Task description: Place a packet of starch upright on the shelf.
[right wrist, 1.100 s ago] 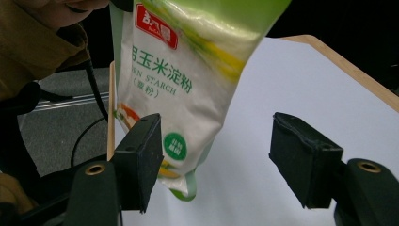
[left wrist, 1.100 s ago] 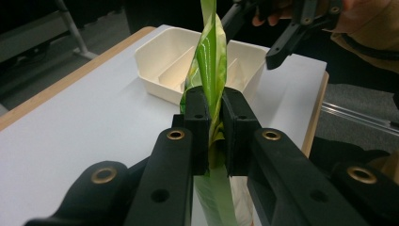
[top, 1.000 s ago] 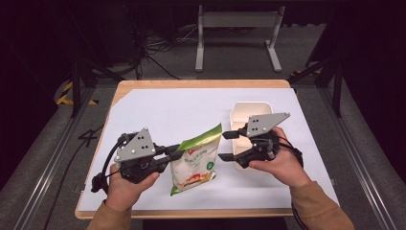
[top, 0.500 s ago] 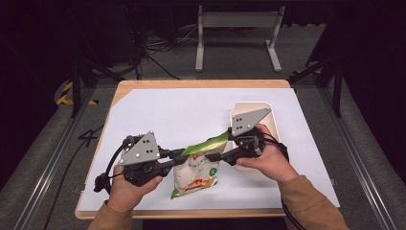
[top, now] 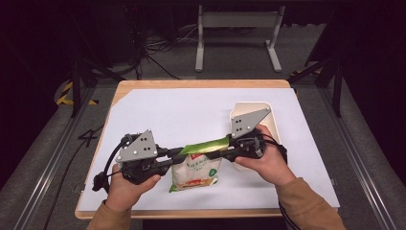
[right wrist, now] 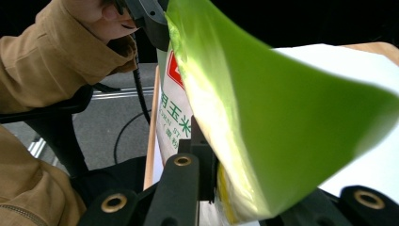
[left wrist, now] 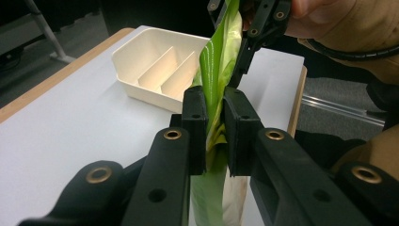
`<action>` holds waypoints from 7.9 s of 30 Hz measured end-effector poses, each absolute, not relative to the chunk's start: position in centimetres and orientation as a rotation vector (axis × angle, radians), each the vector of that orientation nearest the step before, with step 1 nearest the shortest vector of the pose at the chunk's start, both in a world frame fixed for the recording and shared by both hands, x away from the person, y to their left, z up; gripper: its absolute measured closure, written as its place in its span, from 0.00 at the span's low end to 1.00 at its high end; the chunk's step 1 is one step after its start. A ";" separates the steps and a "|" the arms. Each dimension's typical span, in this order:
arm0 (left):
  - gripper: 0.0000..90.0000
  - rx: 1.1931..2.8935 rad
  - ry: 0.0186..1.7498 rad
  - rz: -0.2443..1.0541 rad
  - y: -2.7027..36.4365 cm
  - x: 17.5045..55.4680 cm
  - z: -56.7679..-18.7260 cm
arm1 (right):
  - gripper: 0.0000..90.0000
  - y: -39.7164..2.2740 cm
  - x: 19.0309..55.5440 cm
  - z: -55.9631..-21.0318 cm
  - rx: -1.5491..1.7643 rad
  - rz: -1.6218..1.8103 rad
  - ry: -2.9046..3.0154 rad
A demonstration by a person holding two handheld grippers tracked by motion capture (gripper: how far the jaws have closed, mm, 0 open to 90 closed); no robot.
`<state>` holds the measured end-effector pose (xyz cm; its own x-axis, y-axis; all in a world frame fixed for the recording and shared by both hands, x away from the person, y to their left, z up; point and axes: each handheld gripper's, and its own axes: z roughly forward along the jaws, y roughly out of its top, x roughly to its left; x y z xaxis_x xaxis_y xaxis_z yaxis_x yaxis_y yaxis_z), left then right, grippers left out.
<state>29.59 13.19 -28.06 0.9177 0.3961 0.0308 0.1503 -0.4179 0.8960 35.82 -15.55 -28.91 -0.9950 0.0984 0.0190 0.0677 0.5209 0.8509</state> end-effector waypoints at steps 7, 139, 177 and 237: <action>0.84 1.975 0.393 0.274 13.6 29.7 -28.0 | 0.93 -15.6 35.0 -27.4 0.136 1.464 2.679; 0.45 1.851 0.725 0.313 17.8 33.6 -30.5 | 0.93 -27.2 38.1 -29.7 0.378 1.494 2.466; 0.44 1.849 0.737 0.306 18.2 33.8 -30.7 | 0.91 -30.8 37.2 -31.8 0.570 1.603 2.314; 0.35 1.850 0.805 0.344 19.7 34.9 -32.0 | 0.33 -36.6 35.0 -30.2 0.900 1.420 2.106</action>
<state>34.90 19.75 -32.04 0.7333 0.6678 -0.1280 0.3692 -0.2329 0.8997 35.00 -36.60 -30.24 -0.6896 0.7242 -0.0030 0.2685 0.2595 0.9277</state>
